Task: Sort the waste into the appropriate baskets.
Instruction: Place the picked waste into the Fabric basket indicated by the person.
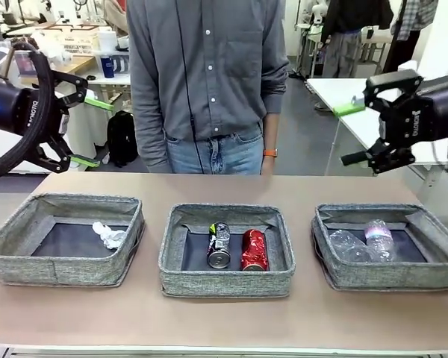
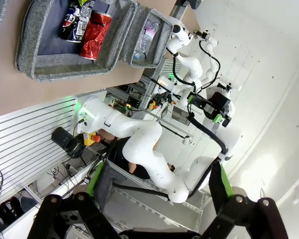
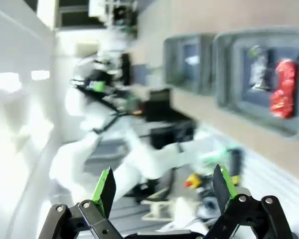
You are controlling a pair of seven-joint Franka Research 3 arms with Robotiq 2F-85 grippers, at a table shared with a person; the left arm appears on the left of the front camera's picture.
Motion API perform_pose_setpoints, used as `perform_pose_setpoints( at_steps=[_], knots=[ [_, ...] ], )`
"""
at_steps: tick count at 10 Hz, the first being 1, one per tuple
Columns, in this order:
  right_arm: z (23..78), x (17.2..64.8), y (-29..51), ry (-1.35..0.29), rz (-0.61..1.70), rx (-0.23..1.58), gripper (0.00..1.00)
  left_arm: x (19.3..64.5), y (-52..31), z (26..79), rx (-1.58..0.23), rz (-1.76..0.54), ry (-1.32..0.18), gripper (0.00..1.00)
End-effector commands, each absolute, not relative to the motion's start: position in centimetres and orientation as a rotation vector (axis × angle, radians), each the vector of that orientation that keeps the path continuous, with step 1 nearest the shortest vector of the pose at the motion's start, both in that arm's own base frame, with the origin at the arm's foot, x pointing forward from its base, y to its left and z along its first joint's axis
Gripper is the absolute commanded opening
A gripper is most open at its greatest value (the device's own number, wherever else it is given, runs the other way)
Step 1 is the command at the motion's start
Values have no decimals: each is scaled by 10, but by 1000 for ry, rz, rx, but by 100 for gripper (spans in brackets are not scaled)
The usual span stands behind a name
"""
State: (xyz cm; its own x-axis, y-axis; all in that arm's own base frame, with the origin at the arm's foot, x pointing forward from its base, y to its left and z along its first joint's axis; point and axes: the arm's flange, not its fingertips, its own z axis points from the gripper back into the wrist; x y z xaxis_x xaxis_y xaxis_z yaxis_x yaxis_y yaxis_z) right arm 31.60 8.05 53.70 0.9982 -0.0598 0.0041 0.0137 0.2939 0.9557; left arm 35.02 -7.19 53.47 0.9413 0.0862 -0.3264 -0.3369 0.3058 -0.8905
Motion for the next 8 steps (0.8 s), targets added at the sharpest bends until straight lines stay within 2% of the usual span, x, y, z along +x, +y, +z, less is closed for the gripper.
perform_pose_setpoints(
  at_steps=[1, 8],
  knots=[
    [545, 308, 76, -132, -4, 1157, 100, 350, -74, 538, -1252, 285, 239, 100],
    [545, 308, 76, -132, -4, 1157, 100, 350, -74, 538, -1252, 285, 239, 100]
  ],
)
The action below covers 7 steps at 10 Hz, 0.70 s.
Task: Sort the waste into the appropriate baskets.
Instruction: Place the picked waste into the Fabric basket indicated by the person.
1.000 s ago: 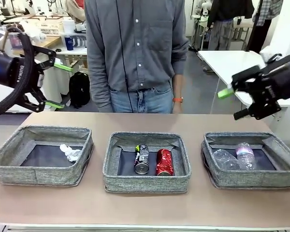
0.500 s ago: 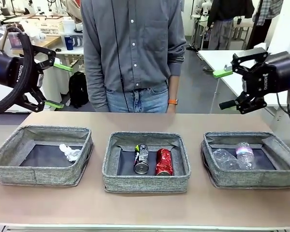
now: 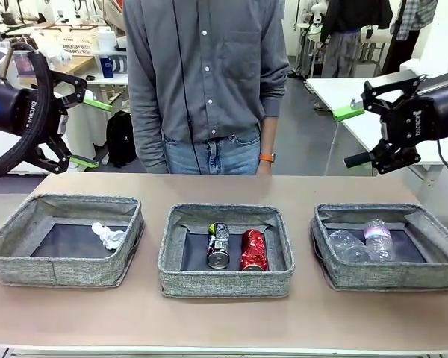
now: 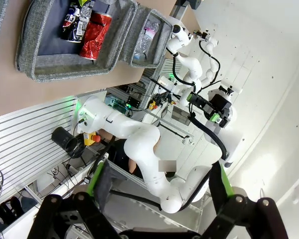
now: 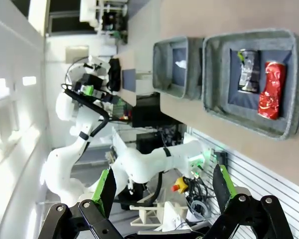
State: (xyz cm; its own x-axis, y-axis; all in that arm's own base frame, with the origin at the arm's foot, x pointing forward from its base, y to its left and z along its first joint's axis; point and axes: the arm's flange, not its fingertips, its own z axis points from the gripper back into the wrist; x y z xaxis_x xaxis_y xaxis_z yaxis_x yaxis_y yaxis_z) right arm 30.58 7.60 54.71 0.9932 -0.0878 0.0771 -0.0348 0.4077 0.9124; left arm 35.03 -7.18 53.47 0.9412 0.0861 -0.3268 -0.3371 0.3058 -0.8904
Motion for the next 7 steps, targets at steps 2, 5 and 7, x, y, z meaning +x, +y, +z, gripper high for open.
perform_pose_setpoints(
  at_steps=[2, 5, 7],
  knots=[
    [545, 308, 76, -132, -4, 1157, 100, 350, -74, 538, -1252, 285, 239, 100],
    [545, 308, 76, -132, -4, 1157, 100, 350, -74, 538, -1252, 285, 239, 100],
    [545, 308, 76, -132, -4, 1157, 100, 350, -74, 538, -1252, 285, 239, 100]
  ],
)
